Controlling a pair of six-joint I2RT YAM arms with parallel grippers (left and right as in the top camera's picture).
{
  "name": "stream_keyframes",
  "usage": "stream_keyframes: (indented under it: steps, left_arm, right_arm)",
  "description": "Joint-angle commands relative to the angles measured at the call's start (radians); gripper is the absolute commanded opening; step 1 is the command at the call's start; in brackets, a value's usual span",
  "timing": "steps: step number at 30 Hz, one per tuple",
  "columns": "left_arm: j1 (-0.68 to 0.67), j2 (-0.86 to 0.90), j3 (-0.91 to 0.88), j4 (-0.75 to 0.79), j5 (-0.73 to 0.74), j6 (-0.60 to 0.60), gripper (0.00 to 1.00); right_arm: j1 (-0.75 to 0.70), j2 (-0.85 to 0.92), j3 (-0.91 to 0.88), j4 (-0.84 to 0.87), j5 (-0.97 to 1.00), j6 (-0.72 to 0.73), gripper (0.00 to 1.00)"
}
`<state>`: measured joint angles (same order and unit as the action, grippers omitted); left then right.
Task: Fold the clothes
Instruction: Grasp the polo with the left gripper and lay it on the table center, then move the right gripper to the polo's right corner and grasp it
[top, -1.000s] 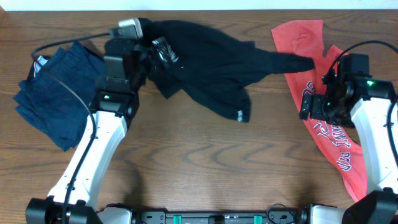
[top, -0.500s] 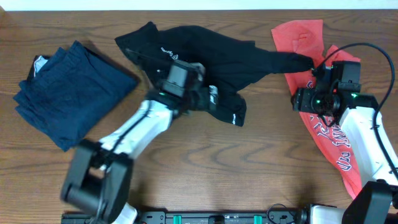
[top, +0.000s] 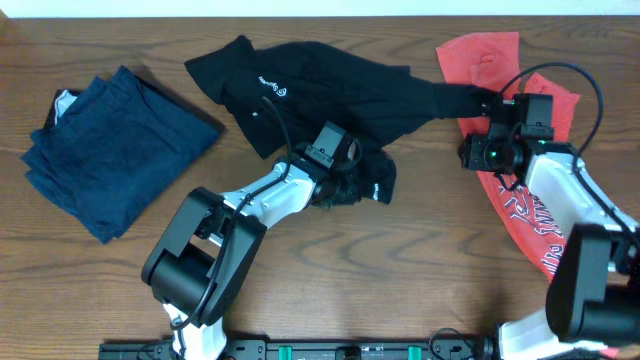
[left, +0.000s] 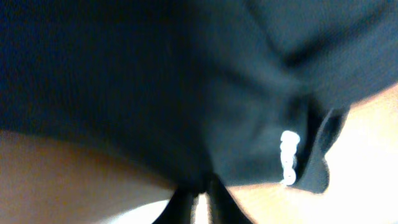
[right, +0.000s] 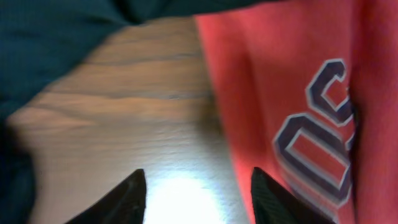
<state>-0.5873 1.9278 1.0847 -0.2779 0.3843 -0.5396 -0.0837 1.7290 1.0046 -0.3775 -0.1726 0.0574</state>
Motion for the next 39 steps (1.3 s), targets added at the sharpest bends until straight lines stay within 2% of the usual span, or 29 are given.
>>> stream_keyframes:
  steps: [1,8,11,14,19,22,25,27,30,34,39]
  left_arm:
    - [0.013,0.056,-0.035,-0.155,-0.018,-0.015,0.06]
    - [0.129,0.050,-0.035,-0.414,-0.010,-0.007,0.06]
    - [0.201,0.030,-0.035,-0.507,-0.011,0.063,0.06]
    - [0.279,0.006,-0.035,-0.615,-0.044,0.107,0.06]
    - [0.389,-0.043,-0.035,-0.738,-0.148,0.147,0.06]
    - [0.433,-0.073,-0.035,-0.766,-0.165,0.161,0.06]
    - [0.452,-0.104,-0.035,-0.779,-0.165,0.165,0.06]
    - [0.451,-0.118,-0.035,-0.779,-0.165,0.166,0.06]
    - [0.451,-0.122,-0.035,-0.776,-0.165,0.165,0.06]
    - [0.451,-0.122,-0.035,-0.771,-0.165,0.165,0.06]
    - [0.451,-0.122,-0.035,-0.768,-0.165,0.166,0.06]
  right_arm:
    - [-0.020,0.074,-0.007,0.045,0.143,0.003,0.56]
    - [-0.121,0.173,-0.007,0.120,0.322,0.020,0.53]
    - [-0.200,0.202,-0.007,0.124,0.410,0.034,0.52]
    - [-0.305,0.214,-0.006,0.111,0.483,0.106,0.56]
    - [-0.528,0.214,0.038,0.027,0.478,0.222,0.62]
    - [-0.639,0.213,0.109,-0.047,0.313,0.242,0.63]
    - [-0.695,0.212,0.188,-0.067,-0.069,0.193,0.63]
    - [-0.687,0.212,0.237,-0.081,-0.321,0.121,0.64]
    - [-0.618,0.210,0.302,-0.158,-0.476,0.032,0.67]
    - [-0.439,0.209,0.334,-0.226,-0.473,-0.098,0.75]
    - [-0.171,0.221,0.334,-0.226,-0.282,-0.112,0.80]
